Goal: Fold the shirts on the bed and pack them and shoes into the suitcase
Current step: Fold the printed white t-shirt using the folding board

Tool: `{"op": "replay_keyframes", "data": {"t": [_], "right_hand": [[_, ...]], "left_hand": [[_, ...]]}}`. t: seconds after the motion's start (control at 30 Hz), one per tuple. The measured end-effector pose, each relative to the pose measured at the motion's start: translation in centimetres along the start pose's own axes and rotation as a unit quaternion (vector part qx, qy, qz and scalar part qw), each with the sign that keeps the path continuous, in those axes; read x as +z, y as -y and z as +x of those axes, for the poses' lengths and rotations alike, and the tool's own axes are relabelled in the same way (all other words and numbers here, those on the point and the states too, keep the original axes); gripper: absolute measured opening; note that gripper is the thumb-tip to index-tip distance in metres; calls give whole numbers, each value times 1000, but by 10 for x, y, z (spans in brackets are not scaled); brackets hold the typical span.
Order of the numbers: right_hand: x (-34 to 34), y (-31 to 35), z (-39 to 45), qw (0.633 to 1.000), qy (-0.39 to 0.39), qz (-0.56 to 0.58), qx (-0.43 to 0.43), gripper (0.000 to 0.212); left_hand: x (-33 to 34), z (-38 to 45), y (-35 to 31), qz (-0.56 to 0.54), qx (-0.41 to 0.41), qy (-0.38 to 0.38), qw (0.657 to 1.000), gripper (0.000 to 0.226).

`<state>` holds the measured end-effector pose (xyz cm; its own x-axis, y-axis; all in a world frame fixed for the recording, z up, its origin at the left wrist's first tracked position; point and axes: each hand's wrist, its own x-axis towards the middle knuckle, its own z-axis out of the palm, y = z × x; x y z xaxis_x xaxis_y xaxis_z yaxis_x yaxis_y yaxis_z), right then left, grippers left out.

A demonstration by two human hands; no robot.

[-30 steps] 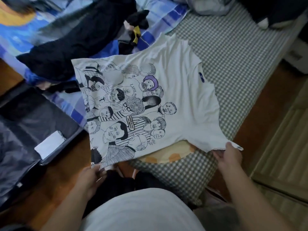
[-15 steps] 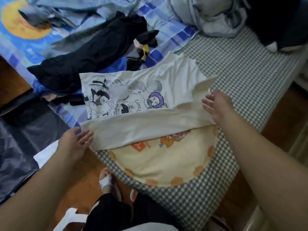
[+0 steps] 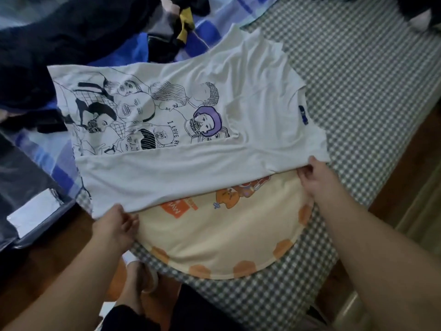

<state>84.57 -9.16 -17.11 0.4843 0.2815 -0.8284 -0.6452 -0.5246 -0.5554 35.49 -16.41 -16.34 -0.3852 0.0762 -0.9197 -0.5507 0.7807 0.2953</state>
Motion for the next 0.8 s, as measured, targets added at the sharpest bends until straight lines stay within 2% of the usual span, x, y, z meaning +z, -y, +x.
{"op": "replay_keyframes", "data": {"t": [0.03, 0.1, 0.27, 0.37, 0.43, 0.5, 0.53, 0.57, 0.6, 0.63, 0.67, 0.73, 0.77, 0.8], "right_hand": [[5, 6, 6, 1000, -15, -8, -5, 35], [10, 16, 9, 998, -48, -44, -26, 34], [-30, 22, -29, 959, -192, -121, -172, 36], [-82, 3, -55, 942, -255, -149, -162, 41], [-107, -10, -68, 926, -278, -227, -118, 49], [-115, -15, -77, 861, -325, -382, -88, 63], [-110, -19, -81, 816, -330, -458, -124, 66], [-100, -25, -82, 775, -303, -518, -198, 64], [-87, -34, -82, 736, -240, -561, -294, 60], [-71, -45, -81, 685, -145, -597, -391, 53], [-54, -58, -77, 624, -39, -622, -470, 47], [-23, -79, -69, 494, 136, -663, -545, 41], [-8, -85, -68, 439, 188, -685, -549, 39], [4, -88, -70, 398, 221, -706, -542, 38]], "left_hand": [[1, 9, -3, -10, 10, -17, 1000, 5], [-3, 25, -6, -21, 17, -31, 999, 8], [-20, 5, 13, 29, 9, -35, 999, 14], [-36, -25, 43, 80, -45, -33, 995, 19], [-53, -38, 59, 121, -67, -36, 990, 20], [-61, -48, 63, 231, -32, -67, 970, 12], [-62, -51, 61, 317, 18, -120, 941, 25], [-63, -52, 56, 401, 84, -159, 898, 45], [-61, -57, 48, 462, 173, -167, 853, 59], [-58, -61, 38, 510, 280, -151, 800, 65], [-53, -60, 26, 555, 374, -122, 733, 66], [-45, -43, 5, 637, 488, -65, 593, 63], [-39, -33, -6, 666, 517, -47, 536, 59], [-37, -22, -15, 685, 528, -30, 501, 55]]}}
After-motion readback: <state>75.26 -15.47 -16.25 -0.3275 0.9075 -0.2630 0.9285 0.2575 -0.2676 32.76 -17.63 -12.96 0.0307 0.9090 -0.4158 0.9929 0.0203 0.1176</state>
